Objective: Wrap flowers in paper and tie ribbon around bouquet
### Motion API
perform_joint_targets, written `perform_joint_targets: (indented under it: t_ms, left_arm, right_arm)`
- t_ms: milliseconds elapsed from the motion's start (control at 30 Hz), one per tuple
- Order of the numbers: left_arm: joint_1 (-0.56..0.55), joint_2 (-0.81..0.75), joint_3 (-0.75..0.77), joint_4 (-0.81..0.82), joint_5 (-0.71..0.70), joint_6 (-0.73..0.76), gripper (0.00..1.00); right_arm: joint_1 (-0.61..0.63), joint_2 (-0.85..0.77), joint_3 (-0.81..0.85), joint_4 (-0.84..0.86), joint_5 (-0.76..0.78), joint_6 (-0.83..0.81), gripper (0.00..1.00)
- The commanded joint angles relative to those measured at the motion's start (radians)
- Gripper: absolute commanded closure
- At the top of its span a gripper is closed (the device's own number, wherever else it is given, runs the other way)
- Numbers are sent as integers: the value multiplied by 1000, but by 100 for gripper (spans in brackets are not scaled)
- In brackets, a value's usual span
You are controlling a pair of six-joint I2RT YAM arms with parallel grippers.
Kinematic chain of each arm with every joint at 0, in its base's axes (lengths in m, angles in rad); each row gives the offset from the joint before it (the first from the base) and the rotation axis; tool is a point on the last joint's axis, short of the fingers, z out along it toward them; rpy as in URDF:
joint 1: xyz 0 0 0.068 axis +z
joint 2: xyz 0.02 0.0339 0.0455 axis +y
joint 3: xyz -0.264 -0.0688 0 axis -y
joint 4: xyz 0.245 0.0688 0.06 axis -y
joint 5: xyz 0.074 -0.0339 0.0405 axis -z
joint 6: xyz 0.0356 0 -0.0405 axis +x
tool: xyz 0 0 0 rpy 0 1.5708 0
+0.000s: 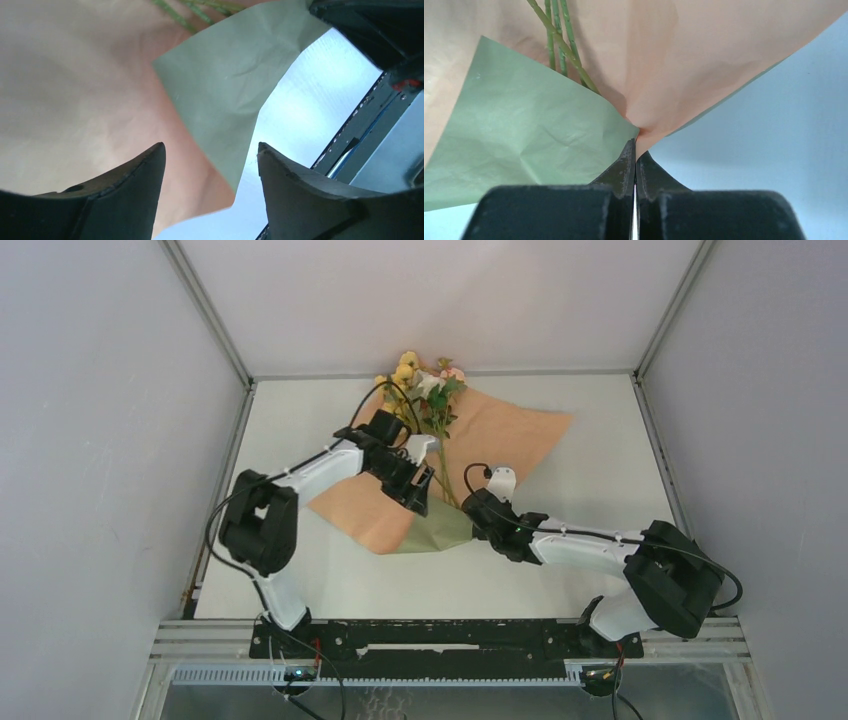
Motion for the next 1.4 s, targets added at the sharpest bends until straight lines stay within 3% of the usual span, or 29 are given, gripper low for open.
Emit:
perform_joint_targets:
  t_ms: [0,233,400,467,700,1033,1200,1367]
  left_arm:
    - [24,-107,-109,-20,-16,82,26]
    - [14,-3,-140,-77,162,114,21]
    - [5,21,-127,-49,236,111,31]
    - [5,49,-115,-43,242,100,42]
    - [6,127,-68,-48,272,71,99]
    - [43,197,-41,54,188,-63,100]
    - [51,187,-60,71,157,-59,100]
    - [80,149,-74,80,98,-49,100]
  right_arm:
    - [28,-10,56,-35,62,-86,100]
    - [57,4,106,-86,112,-164,100]
    - [72,10,135,-112,131,-211,100]
    - [82,13,146,-124,140,-226,100]
    - [136,64,227,-195,219,-333,100]
    - [289,201,370,-80,202,-680,100]
    - [312,326,435,-57,139,-696,99]
    - [306,347,458,-105,192,-598,97]
